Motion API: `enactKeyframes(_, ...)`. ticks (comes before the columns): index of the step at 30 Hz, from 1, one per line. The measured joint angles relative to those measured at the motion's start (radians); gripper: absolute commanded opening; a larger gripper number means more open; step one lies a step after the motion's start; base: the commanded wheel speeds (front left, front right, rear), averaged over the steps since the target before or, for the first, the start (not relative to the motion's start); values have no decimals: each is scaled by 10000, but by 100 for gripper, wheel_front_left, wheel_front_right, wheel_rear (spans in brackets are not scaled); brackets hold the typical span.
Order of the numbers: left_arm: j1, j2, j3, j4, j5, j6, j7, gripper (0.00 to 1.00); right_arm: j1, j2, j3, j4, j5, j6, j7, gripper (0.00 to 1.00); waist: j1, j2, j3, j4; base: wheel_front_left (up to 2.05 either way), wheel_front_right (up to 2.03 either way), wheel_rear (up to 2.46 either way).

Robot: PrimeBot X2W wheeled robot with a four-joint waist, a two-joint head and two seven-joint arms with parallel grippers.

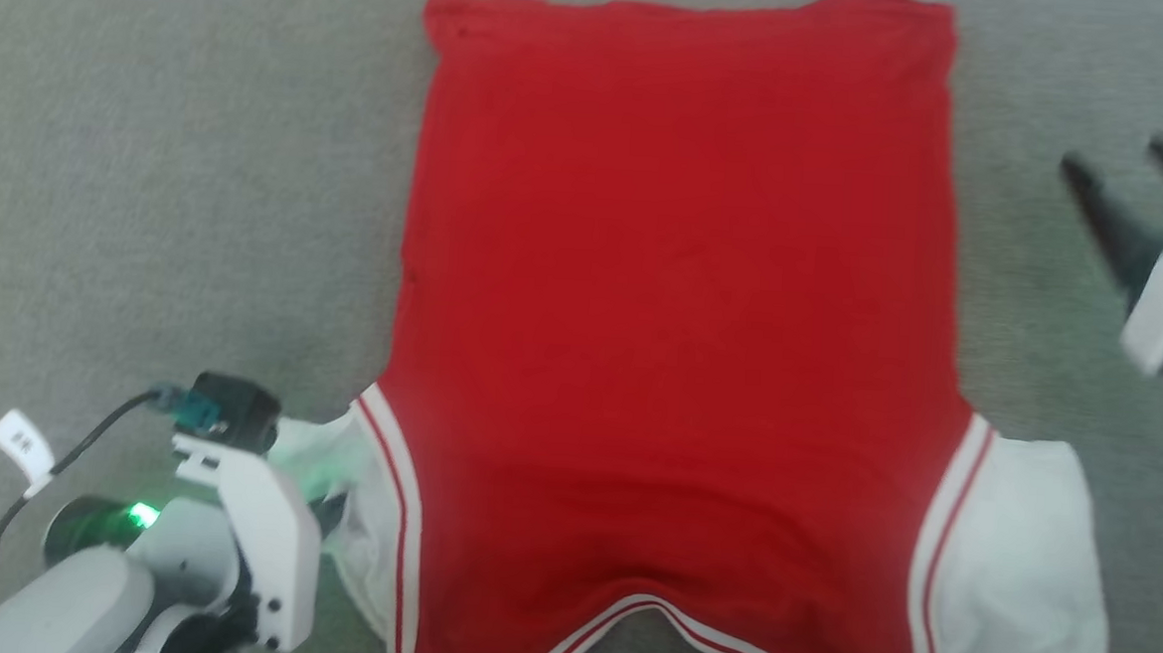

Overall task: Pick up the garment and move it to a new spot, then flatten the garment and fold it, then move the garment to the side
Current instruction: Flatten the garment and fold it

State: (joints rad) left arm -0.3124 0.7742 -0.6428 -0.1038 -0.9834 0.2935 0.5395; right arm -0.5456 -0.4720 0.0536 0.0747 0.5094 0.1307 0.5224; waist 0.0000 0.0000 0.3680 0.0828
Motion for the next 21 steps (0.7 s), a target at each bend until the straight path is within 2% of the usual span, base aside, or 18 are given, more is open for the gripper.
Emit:
enactKeyframes(9,-1195,-849,-320,433,197,-610,-13,0,-3599,-81,378,3597,-447,0,600,100,0,0,845,1028,0,0,0)
enactKeyframes(15,-1794,-1465,-558,826,372,-1076,-136,0,-5246,-48,420,6046,-811,0,1856,100,0,1,1422,1777,0,0,0)
enactKeyframes(21,-2115,-1969,-675,1264,366,-1498,-355,0,-6308,31,167,7605,-1103,-2,3283,100,0,1,1862,2368,0,0,0)
